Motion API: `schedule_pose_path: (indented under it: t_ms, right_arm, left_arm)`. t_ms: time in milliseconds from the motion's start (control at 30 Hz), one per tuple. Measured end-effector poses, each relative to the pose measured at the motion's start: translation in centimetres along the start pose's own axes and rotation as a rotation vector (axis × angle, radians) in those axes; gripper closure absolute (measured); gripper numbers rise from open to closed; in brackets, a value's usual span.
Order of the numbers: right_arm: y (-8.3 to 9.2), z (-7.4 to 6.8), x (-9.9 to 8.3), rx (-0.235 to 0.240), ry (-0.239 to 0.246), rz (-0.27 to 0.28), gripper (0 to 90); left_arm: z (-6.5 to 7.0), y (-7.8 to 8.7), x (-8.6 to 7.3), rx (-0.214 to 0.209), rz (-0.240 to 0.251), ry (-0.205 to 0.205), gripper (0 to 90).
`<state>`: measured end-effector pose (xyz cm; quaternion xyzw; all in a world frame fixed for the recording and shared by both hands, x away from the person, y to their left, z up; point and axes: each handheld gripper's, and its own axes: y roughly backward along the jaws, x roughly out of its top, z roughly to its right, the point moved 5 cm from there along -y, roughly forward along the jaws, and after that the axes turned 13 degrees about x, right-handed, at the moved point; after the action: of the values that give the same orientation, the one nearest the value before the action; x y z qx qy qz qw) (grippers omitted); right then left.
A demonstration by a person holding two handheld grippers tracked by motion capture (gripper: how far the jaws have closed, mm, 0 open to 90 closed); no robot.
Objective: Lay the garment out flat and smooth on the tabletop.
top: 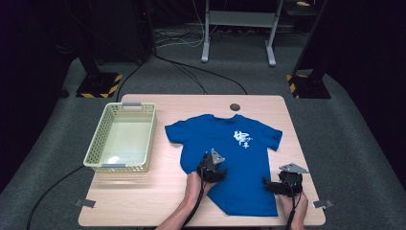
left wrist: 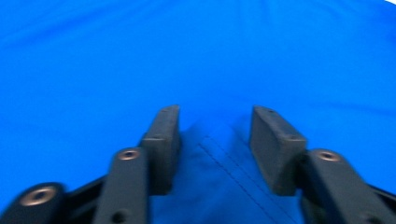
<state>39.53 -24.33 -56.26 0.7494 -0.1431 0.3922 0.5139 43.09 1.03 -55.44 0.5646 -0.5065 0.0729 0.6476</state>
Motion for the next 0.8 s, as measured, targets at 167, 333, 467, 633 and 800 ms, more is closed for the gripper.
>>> schedule_pose_path:
  t_ms: [167,333,467,633,800]
  right_arm:
    - [0.0,0.0,0.0,0.0,0.0,0.0,6.8]
    - [0.0,0.0,0.0,-0.001,-0.001,0.0,6.8]
    - [0.0,0.0,0.0,-0.002,-0.002,0.0,6.8]
    - [0.0,0.0,0.0,-0.003,-0.003,0.0,6.8]
    - [0.0,0.0,0.0,-0.004,-0.004,0.0,6.7]
  left_arm:
    - [-0.2,0.4,-0.4,-0.021,0.012,0.018,78.0]
    - [-0.5,1.2,-1.0,-0.038,0.039,0.039,83.4]
    - [-0.8,2.2,-1.4,-0.042,0.062,0.05,84.1]
    - [-1.1,3.4,-2.0,-0.048,0.076,0.058,84.2]
    - [-1.5,4.5,-2.5,-0.05,0.096,0.07,84.2]
